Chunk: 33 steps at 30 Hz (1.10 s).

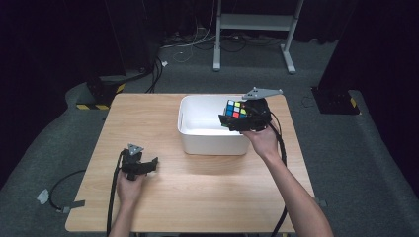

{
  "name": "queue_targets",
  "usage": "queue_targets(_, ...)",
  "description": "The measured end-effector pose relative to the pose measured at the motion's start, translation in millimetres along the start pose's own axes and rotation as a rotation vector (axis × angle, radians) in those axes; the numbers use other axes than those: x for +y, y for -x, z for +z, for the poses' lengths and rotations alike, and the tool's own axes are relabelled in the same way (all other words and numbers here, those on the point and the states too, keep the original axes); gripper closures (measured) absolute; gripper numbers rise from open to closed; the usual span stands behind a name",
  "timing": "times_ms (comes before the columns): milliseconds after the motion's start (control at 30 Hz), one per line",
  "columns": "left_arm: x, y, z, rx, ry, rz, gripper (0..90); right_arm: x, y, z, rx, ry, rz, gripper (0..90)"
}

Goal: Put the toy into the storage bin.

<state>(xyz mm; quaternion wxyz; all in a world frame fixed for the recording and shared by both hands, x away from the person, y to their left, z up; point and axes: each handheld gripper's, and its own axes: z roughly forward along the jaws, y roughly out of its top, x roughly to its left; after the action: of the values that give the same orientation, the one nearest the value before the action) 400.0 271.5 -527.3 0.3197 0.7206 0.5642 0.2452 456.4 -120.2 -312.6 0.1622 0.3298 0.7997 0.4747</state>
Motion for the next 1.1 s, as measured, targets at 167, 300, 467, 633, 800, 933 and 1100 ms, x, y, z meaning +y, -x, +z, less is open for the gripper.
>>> queue_targets(167, 0.0, -0.1, 0.0, -0.001, 0.0, -0.001, 20.3, 6.5, 3.1, 7.0, -0.004, 0.006, 0.001, 15.0)
queue_targets(300, 0.0, 0.1, 0.0, 0.002, -0.001, 0.003, 20.4, 10.8, 7.1, 13.9, -0.007, -0.004, 0.009, 14.9)
queue_targets(467, 0.1, 0.0, -0.1, 0.002, -0.002, 0.003, 20.5, 16.3, 12.1, 22.4, -0.018, -0.01, 0.016, 14.9)
queue_targets(633, 0.0, 0.2, -0.1, 0.002, -0.002, 0.001, 20.4, 20.8, 16.8, 31.0, -0.015, -0.01, 0.03, 14.9)
queue_targets(800, 0.1, 0.0, -0.1, 0.002, -0.002, 0.004, 20.5, 24.6, 20.1, 42.2, -0.018, -0.029, 0.035, 14.9)
queue_targets(933, 0.0, 0.0, -0.1, 0.001, -0.002, 0.003, 20.5, 25.7, 22.9, 55.0, -0.018, -0.043, 0.041, 14.9)
queue_targets(1100, 0.1, 0.0, -0.1, 0.001, -0.001, 0.002, 20.5, 24.3, 27.1, 67.4, -0.021, -0.055, 0.057, 15.0)
